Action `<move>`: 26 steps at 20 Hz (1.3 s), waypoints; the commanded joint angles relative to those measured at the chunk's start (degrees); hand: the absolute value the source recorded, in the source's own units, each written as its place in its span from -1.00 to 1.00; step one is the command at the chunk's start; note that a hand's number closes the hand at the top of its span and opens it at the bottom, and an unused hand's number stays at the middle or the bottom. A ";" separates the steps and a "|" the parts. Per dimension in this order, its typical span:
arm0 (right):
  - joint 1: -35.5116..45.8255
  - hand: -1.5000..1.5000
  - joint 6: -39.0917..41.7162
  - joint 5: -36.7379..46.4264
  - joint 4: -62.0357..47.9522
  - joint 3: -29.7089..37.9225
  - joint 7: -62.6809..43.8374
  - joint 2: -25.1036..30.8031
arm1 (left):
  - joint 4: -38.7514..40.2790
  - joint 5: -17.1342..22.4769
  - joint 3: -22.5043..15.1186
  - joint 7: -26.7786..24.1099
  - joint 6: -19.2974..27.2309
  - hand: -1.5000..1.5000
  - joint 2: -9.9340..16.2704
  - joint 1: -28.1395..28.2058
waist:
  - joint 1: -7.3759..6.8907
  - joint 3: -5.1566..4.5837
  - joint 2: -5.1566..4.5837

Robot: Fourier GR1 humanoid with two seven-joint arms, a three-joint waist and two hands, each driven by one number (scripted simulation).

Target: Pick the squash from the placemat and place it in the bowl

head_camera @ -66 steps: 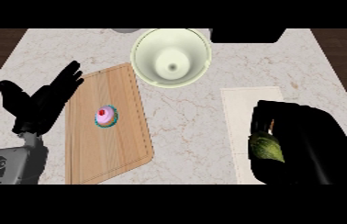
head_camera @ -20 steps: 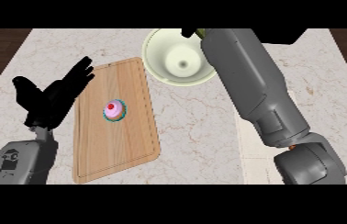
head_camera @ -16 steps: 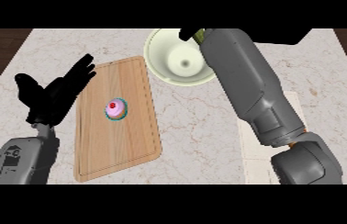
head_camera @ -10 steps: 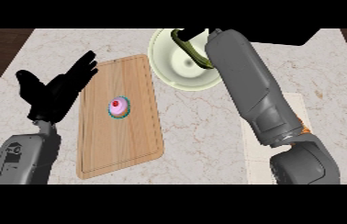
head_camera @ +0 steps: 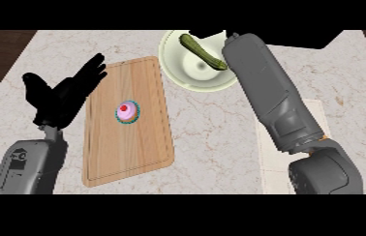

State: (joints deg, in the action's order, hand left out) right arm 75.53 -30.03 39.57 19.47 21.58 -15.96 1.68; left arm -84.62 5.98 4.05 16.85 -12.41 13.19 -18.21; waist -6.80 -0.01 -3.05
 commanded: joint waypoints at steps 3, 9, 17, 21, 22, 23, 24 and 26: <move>0.81 -1.00 -5.46 0.51 -2.66 1.48 2.93 4.53 | -0.34 0.86 1.32 0.67 -0.64 0.00 1.24 0.59 | 0.64 -0.01 0.62; -2.52 -1.00 -9.51 -0.03 -3.44 2.46 6.54 6.56 | 2.13 -0.56 2.04 -2.55 0.70 0.00 0.41 2.85 | 3.91 0.00 1.82; -7.00 -1.00 2.90 -2.91 11.04 -2.02 14.17 4.33 | 0.70 -0.40 4.30 -1.53 2.12 0.00 0.95 6.20 | 8.15 0.01 3.82; -11.94 -1.00 8.82 -5.00 22.54 -4.21 12.14 3.17 | -0.64 1.40 5.96 0.65 0.97 0.00 2.68 7.03 | 9.97 0.01 4.78; -12.49 -1.00 11.05 -6.20 25.01 -4.61 13.69 2.46 | 0.51 0.00 5.78 -1.31 2.16 0.00 1.89 8.19 | 10.85 0.01 5.12; -13.20 -1.00 12.88 -7.34 27.53 -5.13 13.39 1.08 | -0.97 1.44 6.49 -0.10 0.79 0.00 3.05 8.65 | 10.50 0.03 5.24; -15.68 -1.00 14.97 -9.11 30.10 -5.27 15.51 0.26 | 0.33 1.65 6.77 -0.10 0.80 0.00 2.98 8.13 | 11.38 0.06 5.32; -18.92 -1.00 17.74 -11.29 36.04 -5.98 14.44 -1.23 | -1.51 0.92 6.00 0.33 1.94 0.00 2.11 8.33 | 11.51 0.09 5.46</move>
State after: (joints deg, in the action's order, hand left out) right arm 61.29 -17.86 32.00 46.06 16.88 -1.97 2.99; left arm -84.83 6.78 9.96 16.21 -10.96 15.47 -10.54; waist 3.66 0.03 1.88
